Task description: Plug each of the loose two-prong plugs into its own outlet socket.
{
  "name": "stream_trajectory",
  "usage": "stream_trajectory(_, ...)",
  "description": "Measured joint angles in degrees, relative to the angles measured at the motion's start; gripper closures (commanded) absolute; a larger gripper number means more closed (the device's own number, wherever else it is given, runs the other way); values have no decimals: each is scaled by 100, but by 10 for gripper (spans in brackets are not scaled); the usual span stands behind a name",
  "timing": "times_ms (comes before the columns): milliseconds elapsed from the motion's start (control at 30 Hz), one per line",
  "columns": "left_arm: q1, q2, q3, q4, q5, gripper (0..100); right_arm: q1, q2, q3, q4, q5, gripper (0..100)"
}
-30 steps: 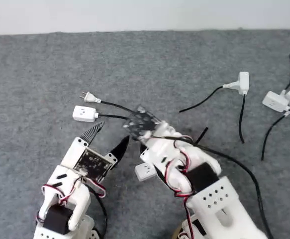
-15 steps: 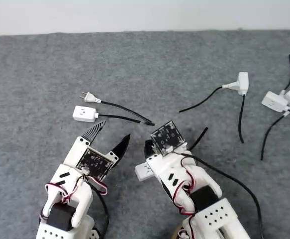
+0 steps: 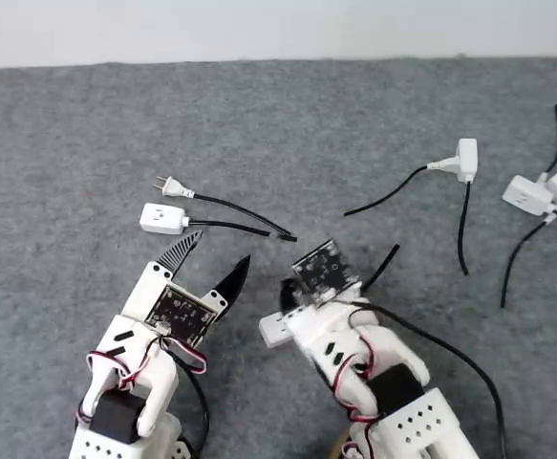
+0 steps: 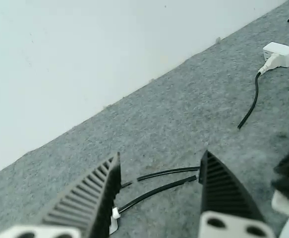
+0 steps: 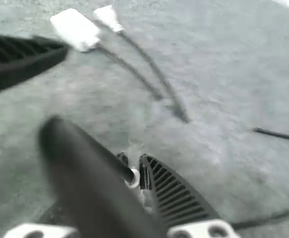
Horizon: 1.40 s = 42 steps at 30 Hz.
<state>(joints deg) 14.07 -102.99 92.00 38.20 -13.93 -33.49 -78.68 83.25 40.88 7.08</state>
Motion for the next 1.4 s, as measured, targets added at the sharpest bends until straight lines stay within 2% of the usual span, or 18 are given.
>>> stream_trajectory(167,0,0,0,0,0,750,-686,0,0,9,0,991)
stream_trajectory(300,0,0,0,0,0,750,-870,0,0,9,0,991)
stream_trajectory(533,0,0,0,0,18,750,-870,-18,0,141,0,991)
stream_trajectory(833,0,0,105,-105,18,750,-413,-18,0,334,0,991)
stream_trajectory(1400,0,0,105,-105,18,750,-431,-35,202,273,-9,991)
